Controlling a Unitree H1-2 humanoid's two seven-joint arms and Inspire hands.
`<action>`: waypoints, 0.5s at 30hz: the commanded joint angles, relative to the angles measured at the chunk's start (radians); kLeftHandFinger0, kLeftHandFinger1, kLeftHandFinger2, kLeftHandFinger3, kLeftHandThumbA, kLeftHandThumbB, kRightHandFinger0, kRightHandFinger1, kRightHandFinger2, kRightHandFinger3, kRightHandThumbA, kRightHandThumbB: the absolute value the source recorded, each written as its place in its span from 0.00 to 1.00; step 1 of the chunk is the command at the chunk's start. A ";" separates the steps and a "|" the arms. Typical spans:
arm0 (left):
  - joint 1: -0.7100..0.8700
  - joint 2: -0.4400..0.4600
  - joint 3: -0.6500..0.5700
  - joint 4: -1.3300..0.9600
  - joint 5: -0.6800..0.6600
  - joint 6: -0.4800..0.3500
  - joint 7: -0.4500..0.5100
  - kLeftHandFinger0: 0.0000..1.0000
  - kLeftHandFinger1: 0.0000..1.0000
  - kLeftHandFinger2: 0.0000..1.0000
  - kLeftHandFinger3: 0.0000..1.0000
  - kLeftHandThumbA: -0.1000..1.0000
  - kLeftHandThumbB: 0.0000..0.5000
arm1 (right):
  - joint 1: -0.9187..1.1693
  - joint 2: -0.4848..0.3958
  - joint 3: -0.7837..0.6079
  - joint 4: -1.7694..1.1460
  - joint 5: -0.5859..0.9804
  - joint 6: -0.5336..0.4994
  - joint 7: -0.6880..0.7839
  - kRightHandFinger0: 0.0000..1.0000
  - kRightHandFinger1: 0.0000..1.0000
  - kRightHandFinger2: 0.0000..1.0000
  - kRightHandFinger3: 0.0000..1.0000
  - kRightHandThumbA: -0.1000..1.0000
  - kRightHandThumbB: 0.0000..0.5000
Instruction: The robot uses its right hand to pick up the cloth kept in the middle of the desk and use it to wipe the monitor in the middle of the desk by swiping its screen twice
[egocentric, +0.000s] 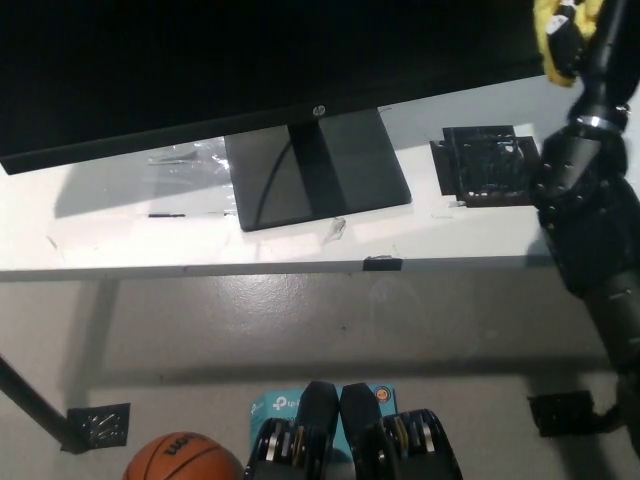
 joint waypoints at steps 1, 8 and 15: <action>-0.006 0.016 0.003 -0.024 0.013 0.011 -0.002 1.00 1.00 1.00 0.87 0.27 0.50 | -0.134 0.033 0.012 -0.025 -0.014 -0.010 -0.003 0.00 0.00 0.30 0.25 0.00 0.00; -0.018 0.022 -0.006 -0.014 0.018 0.005 -0.007 1.00 1.00 1.00 0.87 0.28 0.49 | -0.222 0.139 0.039 0.039 -0.019 -0.010 -0.024 0.00 0.00 0.07 0.34 0.00 0.00; -0.018 0.020 -0.003 -0.020 0.013 0.007 -0.008 1.00 1.00 1.00 0.87 0.28 0.49 | -0.260 0.260 0.086 0.050 -0.040 0.003 -0.030 0.00 0.00 0.09 0.41 0.00 0.01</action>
